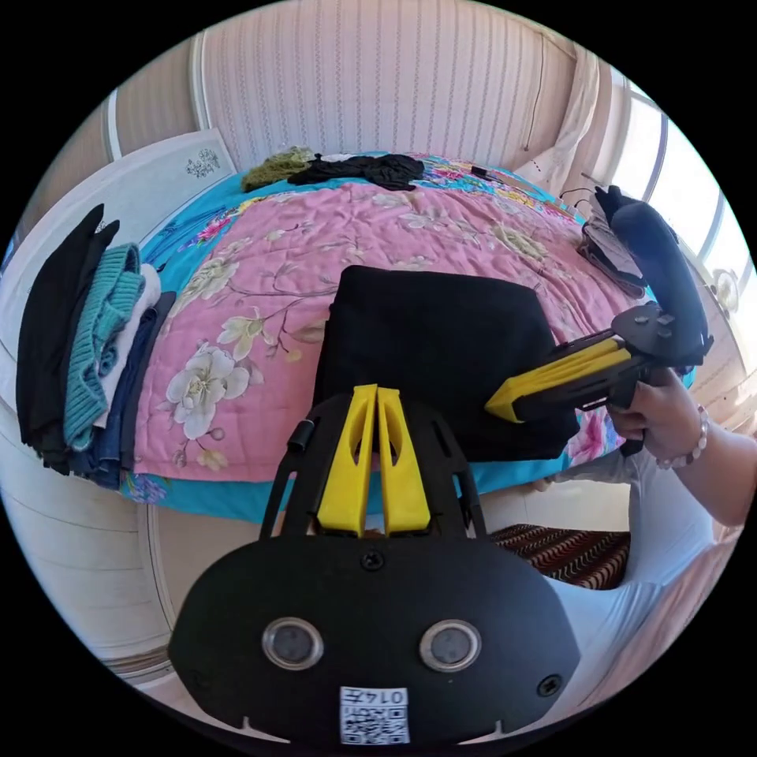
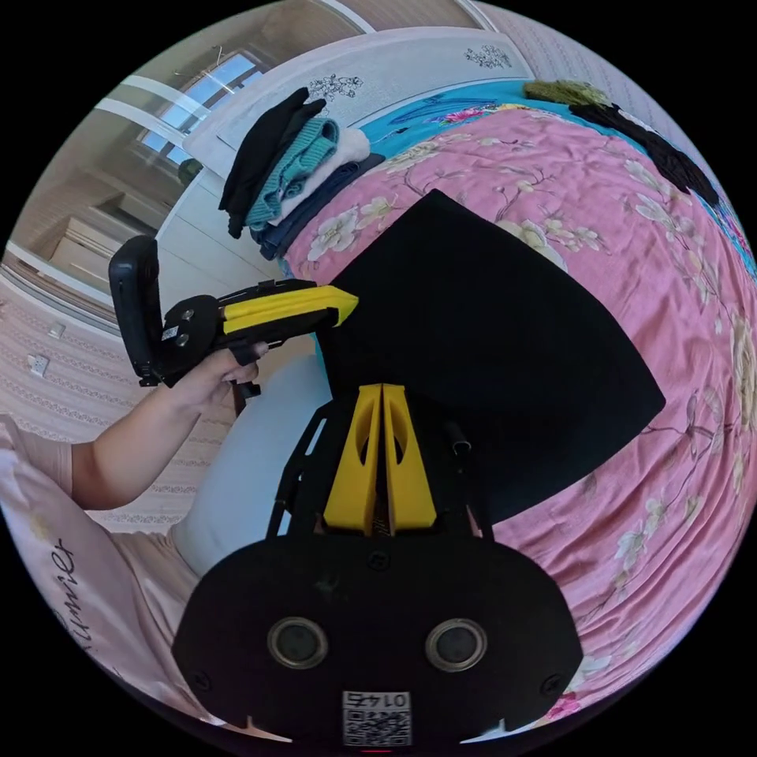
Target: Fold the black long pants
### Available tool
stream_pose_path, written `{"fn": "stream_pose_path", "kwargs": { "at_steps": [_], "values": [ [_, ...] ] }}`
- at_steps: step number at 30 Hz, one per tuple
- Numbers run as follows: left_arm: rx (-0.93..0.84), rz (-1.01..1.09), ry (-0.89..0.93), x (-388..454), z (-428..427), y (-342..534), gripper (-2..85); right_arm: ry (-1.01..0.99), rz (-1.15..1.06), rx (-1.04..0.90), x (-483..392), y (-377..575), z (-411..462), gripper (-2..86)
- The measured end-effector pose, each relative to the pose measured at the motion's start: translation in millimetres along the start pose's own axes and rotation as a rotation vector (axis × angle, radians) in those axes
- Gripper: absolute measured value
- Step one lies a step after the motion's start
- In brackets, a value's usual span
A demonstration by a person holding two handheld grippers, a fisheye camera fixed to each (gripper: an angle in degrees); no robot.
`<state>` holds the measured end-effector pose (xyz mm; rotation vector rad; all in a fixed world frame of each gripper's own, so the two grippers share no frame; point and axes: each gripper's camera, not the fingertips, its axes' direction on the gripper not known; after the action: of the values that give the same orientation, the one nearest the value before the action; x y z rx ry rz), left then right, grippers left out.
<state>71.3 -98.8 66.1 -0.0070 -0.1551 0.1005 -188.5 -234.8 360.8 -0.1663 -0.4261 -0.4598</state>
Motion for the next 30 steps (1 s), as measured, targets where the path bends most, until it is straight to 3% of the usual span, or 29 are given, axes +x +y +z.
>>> {"fn": "stream_pose_path", "kwargs": {
  "at_steps": [4, 7, 13, 20, 25, 30],
  "values": [
    [0.084, -0.049, -0.009, -23.8, -31.4, -8.6, 2.0, 0.047, 0.085, 0.221, 6.6, 24.4, -30.1, 1.1],
    [0.100, -0.070, 0.048, -48.0, -35.1, -14.7, 9.2, 0.152, 0.254, 0.318, 26.6, 44.3, -39.4, 5.6],
    [-0.006, -0.069, 0.113, -83.0, -15.9, -23.2, 13.6, 0.076, 0.438, 0.276, 48.1, 53.7, -0.8, 11.5],
    [-0.111, -0.087, 0.308, -104.8, 2.2, -32.0, 14.6, -0.143, 0.448, 0.337, 38.2, 46.8, 39.6, 9.0],
    [-0.098, -0.158, 0.386, -125.6, -1.9, -23.4, 12.4, -0.347, 0.442, 0.304, 32.2, 30.8, 68.0, 13.2],
    [0.019, -0.216, 0.377, -140.7, -35.1, 1.4, 6.5, -0.139, 0.241, 0.181, -29.2, 0.3, 72.1, 6.9]
  ]
}}
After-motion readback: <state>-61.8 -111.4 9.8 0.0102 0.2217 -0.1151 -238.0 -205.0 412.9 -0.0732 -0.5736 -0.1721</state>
